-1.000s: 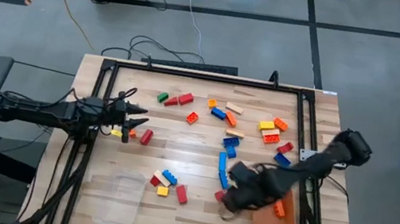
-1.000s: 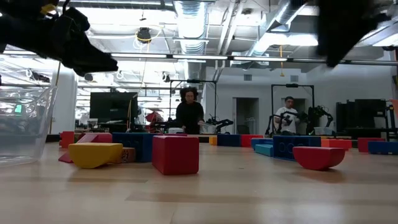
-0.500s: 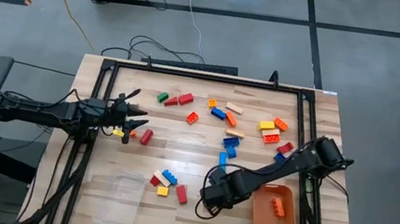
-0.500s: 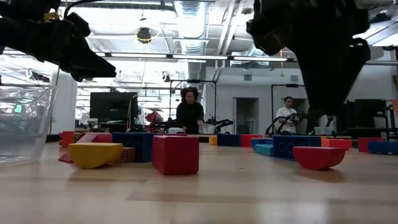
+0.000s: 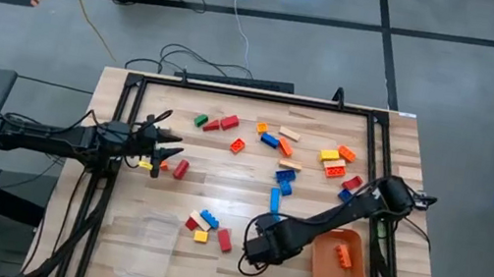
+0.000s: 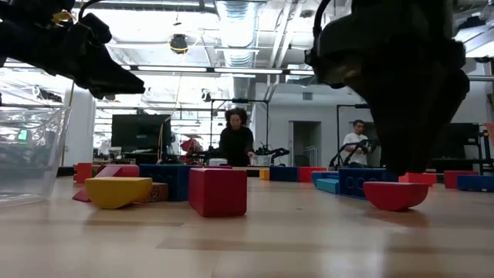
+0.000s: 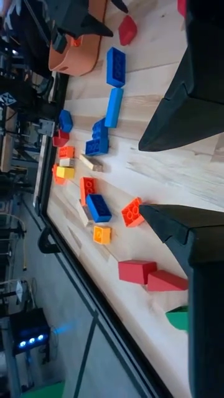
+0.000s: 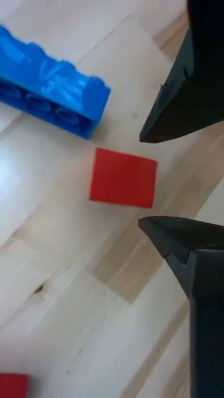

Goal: Sort blocks by size
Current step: Put the small red block into the transparent bin

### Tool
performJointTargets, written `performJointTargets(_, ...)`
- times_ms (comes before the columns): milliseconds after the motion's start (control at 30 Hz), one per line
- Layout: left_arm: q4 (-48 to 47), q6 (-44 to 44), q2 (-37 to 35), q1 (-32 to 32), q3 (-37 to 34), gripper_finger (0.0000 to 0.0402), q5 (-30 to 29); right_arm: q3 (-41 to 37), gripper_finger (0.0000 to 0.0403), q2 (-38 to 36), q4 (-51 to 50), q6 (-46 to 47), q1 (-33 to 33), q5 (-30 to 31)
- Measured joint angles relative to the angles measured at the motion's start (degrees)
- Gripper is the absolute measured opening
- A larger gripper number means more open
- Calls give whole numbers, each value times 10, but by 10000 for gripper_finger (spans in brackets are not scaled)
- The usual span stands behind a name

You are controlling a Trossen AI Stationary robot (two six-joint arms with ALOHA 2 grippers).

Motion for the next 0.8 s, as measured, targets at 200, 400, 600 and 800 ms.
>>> performJointTargets(200,13,7,0,0,0,142,0,-19,234,0,24,2,-9,20)
performJointTargets(400,12,7,0,0,0,142,0,-33,234,0,46,-2,-12,21)
performJointTargets(600,8,7,0,0,0,142,1,-33,234,0,45,-16,-10,21)
performJointTargets(800,8,6,0,0,0,142,1,-34,229,0,35,-23,-10,21)
